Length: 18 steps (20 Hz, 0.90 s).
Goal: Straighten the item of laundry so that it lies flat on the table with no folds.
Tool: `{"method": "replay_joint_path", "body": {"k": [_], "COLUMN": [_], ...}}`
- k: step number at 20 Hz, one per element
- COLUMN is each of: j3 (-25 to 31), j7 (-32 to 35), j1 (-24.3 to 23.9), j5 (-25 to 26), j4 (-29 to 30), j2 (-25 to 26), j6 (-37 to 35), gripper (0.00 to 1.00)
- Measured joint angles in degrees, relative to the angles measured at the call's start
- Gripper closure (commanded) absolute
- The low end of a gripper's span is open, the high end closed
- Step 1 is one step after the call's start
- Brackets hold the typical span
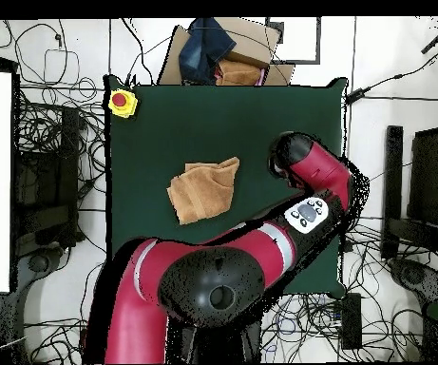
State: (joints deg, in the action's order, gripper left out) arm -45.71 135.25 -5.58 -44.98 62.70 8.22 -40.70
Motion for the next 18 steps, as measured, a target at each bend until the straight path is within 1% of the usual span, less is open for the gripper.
{"method": "replay_joint_path", "body": {"k": [4,6,11,15,18], "j3": [0.12,0.74,2.72,3.67,4.2], "j7": [0.0,0.0,0.0,0.0,0.0], "j1": [1.58,2.66,4.91,6.18,6.85], "j5": [-0.34,-1.38,-5.34,-6.98,-7.15], "j4": [0.47,1.23,3.61,4.98,5.61], "j2": [-0.91,-2.12,-5.66,-7.75,-8.76], "j6": [0.36,1.43,6.04,8.63,9.67], "gripper": [0.0,0.0,0.0,0.0,0.0]}}
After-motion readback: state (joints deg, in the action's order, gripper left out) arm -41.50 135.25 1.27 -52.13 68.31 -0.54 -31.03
